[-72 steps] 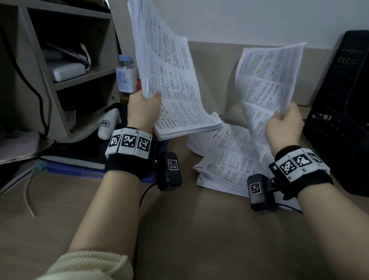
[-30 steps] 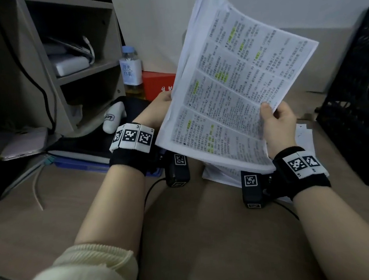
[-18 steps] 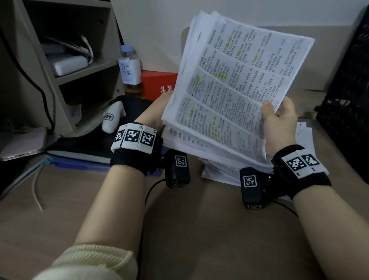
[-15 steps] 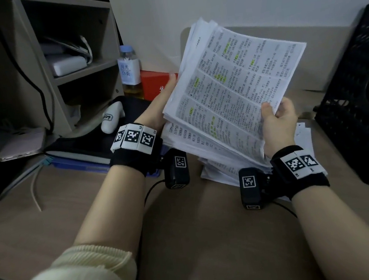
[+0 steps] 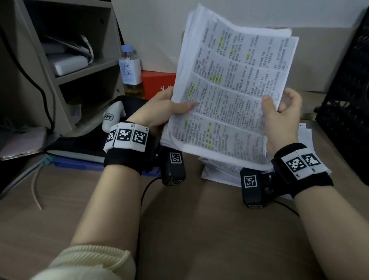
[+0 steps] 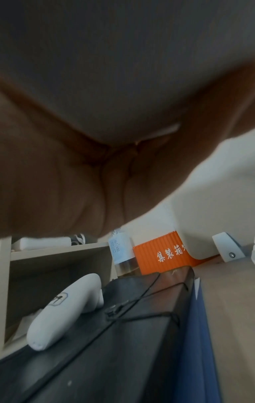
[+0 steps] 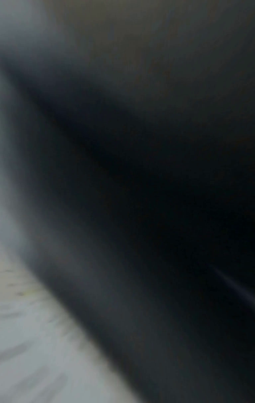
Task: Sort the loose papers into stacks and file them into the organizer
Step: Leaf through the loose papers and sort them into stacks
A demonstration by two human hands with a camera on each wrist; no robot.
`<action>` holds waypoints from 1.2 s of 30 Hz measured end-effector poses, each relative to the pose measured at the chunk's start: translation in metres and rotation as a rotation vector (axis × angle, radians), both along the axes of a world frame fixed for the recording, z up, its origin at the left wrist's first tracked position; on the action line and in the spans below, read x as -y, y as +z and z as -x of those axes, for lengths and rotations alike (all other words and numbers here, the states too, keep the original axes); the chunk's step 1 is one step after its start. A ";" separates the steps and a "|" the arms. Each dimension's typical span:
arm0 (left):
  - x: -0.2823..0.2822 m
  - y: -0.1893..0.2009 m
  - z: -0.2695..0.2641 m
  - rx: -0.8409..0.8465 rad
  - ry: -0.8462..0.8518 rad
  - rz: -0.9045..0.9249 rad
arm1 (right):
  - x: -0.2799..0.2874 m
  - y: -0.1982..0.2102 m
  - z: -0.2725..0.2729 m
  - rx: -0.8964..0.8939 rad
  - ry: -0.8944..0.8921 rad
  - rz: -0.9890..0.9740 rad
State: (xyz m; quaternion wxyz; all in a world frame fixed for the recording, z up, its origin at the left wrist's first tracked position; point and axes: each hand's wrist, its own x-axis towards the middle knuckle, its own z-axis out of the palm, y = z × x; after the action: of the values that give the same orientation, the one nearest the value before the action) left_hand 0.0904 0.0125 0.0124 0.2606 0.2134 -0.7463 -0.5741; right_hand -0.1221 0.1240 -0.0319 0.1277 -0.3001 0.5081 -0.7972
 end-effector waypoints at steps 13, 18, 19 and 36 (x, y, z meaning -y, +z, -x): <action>0.001 -0.006 0.017 -0.199 0.227 0.208 | -0.007 0.015 -0.009 -0.309 0.123 -0.064; -0.002 -0.012 0.029 -0.222 0.207 0.208 | -0.009 0.019 -0.007 -0.368 0.038 -0.033; -0.002 -0.014 0.030 -0.213 0.193 0.200 | -0.008 0.018 -0.007 -0.364 0.032 -0.044; 0.009 -0.025 0.024 -0.224 0.145 -0.066 | -0.001 -0.003 -0.002 -0.051 0.307 -0.210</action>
State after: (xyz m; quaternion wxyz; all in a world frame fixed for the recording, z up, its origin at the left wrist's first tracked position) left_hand 0.0661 0.0035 -0.0121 0.3760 0.2095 -0.6758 -0.5983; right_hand -0.1200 0.1255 -0.0345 0.2654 -0.3793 0.5400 -0.7029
